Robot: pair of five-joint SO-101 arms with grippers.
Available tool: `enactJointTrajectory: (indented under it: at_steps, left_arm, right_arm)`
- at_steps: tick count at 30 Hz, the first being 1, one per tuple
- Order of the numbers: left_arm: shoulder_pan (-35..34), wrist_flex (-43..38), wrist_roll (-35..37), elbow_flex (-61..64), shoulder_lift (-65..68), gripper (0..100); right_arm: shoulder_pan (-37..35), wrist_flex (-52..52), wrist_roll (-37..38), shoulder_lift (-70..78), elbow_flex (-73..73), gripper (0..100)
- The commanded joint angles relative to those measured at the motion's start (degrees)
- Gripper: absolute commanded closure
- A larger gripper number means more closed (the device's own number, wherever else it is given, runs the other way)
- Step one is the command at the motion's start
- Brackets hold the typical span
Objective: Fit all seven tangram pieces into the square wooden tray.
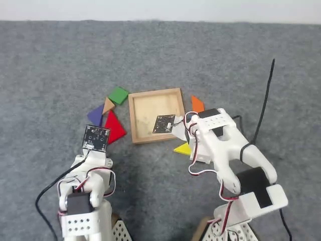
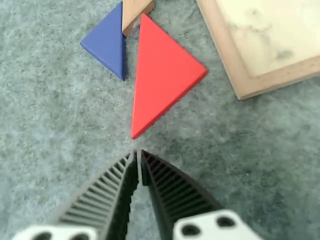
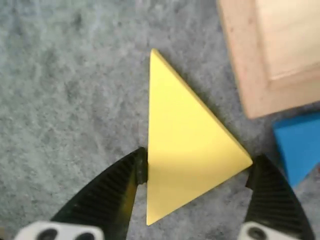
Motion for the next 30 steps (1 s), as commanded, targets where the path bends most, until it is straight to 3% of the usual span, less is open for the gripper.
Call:
enactJointTrajectory:
  at_steps: [1,25,30]
  left_arm:
    - [-0.35,0.53,-0.44,-0.66,-1.41,99]
    - [-0.35,0.53,-0.44,-0.66,-1.41,99]
    - [-0.35,0.53,-0.44,-0.66,-1.41,99]
  right_arm:
    - [-0.84,-0.22,0.18,0.40,-1.85,66.9]
    - [-2.42,-0.40,1.58,0.31,-1.76,67.4]
    - [-2.33,-0.48,1.58,0.31,-1.76,82.2]
